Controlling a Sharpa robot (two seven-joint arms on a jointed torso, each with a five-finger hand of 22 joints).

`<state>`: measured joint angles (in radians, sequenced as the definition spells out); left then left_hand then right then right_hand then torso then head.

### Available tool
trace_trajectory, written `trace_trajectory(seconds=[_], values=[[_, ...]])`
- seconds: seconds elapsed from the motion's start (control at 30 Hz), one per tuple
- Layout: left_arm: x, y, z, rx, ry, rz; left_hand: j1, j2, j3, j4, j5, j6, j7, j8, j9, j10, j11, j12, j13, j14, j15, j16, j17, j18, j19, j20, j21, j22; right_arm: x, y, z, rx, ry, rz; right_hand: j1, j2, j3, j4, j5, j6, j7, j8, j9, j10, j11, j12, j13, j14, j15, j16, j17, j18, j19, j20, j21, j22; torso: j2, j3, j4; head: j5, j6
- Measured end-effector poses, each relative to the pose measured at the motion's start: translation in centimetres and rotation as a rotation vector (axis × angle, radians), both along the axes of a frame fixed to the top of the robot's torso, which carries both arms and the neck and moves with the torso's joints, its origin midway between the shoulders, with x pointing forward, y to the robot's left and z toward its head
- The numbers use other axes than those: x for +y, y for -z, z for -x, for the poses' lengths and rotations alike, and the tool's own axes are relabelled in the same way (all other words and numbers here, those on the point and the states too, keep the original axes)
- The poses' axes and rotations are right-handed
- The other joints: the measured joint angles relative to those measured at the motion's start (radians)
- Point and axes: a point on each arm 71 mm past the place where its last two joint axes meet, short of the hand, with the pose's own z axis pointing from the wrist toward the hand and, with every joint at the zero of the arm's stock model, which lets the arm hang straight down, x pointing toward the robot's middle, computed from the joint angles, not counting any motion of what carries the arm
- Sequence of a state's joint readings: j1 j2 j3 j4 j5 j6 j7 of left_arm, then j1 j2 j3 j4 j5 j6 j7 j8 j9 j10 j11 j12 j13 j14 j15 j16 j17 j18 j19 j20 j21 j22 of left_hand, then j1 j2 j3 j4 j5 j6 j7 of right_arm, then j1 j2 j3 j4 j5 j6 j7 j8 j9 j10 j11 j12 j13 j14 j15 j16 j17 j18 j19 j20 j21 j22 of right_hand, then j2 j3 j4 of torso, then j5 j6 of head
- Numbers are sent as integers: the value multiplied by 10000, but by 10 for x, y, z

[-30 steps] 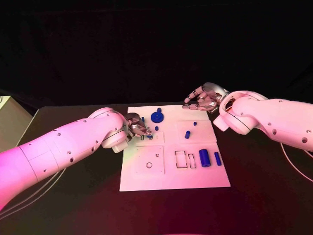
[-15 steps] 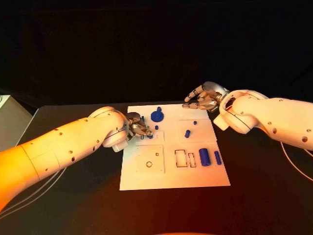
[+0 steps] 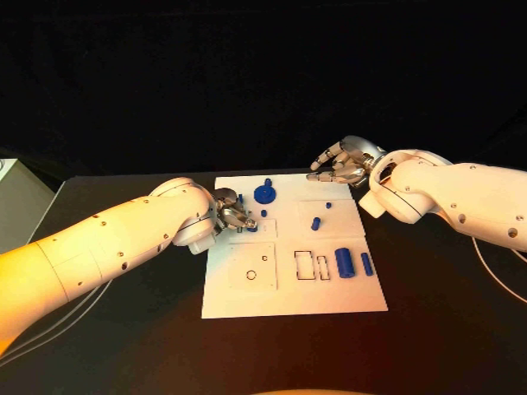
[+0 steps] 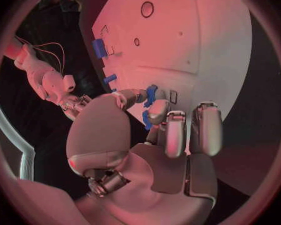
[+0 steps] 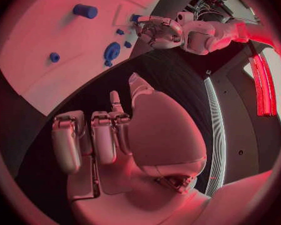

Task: Assemble the parts on the task board

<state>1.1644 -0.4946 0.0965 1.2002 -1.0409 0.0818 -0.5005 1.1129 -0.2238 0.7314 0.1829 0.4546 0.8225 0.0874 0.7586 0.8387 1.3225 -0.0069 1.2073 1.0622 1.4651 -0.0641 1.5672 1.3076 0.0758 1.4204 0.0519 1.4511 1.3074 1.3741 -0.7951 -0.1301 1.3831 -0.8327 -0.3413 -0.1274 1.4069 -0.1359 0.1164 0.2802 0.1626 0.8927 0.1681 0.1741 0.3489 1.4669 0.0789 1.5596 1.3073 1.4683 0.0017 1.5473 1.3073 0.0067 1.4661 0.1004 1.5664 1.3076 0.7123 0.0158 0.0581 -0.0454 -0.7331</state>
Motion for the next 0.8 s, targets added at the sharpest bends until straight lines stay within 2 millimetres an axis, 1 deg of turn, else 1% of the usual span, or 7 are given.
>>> trace_trajectory(seconds=[0.03, 0.8], values=[[0, 0, 0, 0, -1, -6, -25, 25, 0, 0, 0, 0, 0, 0, 2, 0, 0, 0, -7, 0, 0, 0, 0, 0, 0, 0, 0, 2, 0, 0, 0, 1, 0, 0, 0, 0, 0, 0, 0, 0, 0, 0, 0, 0, 0, 0, 0, 0, 0, 0, 0, 0, 0, 0, 0, 3, 1, 0, -2, 0, -3], [-3, 1, -3, 18, 77, -144, -17, 33, 0, 0, -8, 39, -3, -1, 18, 0, 1, -41, -37, 0, 1, 0, 0, 0, 0, 1, 0, 6, 0, 0, 0, 7, -1, 9, 1, 1, 0, 0, 0, 0, 0, -1, -3, 0, 0, 0, 0, 0, 0, 0, 0, 0, 0, 0, 0, 3, -7, -1, 2, -1, -94]])
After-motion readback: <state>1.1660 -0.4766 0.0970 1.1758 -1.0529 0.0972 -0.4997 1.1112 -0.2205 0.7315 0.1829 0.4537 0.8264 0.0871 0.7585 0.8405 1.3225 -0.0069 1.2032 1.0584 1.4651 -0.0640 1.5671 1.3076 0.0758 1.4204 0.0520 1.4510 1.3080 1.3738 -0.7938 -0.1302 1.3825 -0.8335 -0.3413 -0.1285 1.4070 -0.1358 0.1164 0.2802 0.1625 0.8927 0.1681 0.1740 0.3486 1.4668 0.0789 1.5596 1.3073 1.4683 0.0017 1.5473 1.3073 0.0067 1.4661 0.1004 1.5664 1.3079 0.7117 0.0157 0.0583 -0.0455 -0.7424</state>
